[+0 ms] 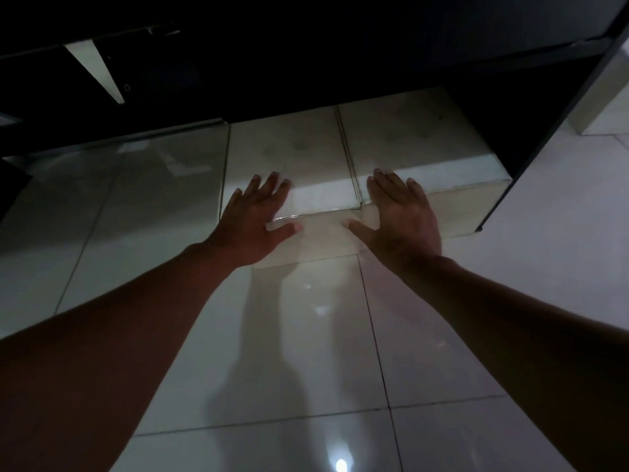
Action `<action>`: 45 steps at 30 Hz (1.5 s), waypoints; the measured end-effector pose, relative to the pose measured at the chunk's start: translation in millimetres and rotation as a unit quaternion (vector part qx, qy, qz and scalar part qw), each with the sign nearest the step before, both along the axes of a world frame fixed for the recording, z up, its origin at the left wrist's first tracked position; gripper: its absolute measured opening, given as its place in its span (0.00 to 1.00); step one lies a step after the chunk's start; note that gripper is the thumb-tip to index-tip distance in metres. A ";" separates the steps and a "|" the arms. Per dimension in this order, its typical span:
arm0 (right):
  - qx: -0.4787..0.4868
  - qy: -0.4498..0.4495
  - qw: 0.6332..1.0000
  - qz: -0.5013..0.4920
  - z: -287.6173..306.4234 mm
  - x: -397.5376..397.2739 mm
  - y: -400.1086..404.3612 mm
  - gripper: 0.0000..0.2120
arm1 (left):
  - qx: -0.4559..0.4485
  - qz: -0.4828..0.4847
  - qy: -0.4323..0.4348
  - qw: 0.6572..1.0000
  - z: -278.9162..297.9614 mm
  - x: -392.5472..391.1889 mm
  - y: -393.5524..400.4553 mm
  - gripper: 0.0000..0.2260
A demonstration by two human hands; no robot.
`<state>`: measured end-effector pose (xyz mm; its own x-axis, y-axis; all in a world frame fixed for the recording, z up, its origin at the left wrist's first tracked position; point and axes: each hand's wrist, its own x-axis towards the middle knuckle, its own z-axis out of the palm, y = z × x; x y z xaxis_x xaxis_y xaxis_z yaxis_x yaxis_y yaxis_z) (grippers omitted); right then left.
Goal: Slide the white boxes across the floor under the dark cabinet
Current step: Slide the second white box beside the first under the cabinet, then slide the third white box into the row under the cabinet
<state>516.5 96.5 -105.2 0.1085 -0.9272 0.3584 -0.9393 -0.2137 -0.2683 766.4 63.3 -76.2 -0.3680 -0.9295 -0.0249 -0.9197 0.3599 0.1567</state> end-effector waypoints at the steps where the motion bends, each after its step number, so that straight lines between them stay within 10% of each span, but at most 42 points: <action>1: -0.006 -0.003 1.000 -0.003 -1.0 1.1 0.2 0.36 | -0.002 0.000 0.002 1.000 -0.1 0.2 -1.1 0.35; 14: 0.026 -0.019 0.999 -0.006 2.0 4.4 1.8 0.35 | -0.005 0.026 0.015 1.000 -2.6 -3.8 1.8 0.34; 22: -0.008 -0.090 0.996 -0.020 42.7 -24.2 47.4 0.21 | -0.159 0.015 0.179 0.971 35.7 -76.0 46.7 0.19; 45: -0.084 -0.075 0.975 -0.194 268.7 -331.8 112.0 0.19 | -0.124 -0.158 0.213 0.956 242.4 -408.1 66.8 0.16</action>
